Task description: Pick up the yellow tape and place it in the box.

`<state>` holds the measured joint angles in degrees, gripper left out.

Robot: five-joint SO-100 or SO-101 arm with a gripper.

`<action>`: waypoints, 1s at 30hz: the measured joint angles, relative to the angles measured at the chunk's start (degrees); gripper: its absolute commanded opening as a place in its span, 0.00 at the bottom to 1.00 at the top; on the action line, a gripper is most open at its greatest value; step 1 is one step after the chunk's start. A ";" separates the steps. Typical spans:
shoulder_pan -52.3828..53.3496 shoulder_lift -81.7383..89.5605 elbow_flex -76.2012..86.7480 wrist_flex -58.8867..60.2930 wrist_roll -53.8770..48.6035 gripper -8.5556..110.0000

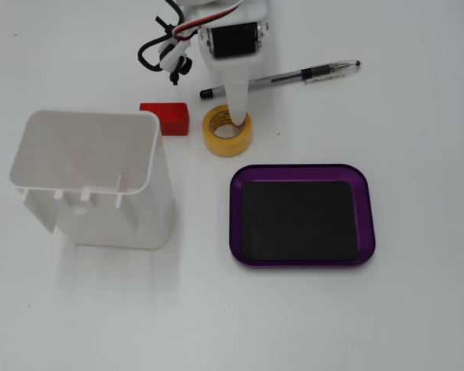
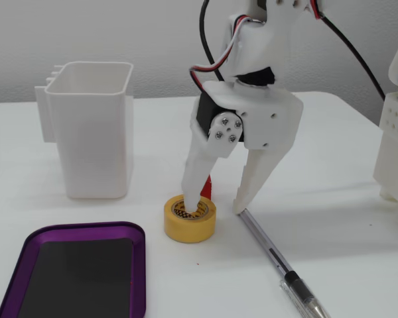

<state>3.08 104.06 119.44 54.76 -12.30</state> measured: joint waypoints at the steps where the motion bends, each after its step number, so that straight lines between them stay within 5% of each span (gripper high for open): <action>1: 0.00 0.00 0.70 -0.88 0.00 0.22; 8: 0.70 0.00 4.31 -5.89 0.00 0.21; 13: 0.62 0.00 5.10 -7.56 0.00 0.06; 30: -5.98 12.66 -5.01 0.35 0.00 0.07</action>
<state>-2.90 116.72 114.43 55.11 -12.30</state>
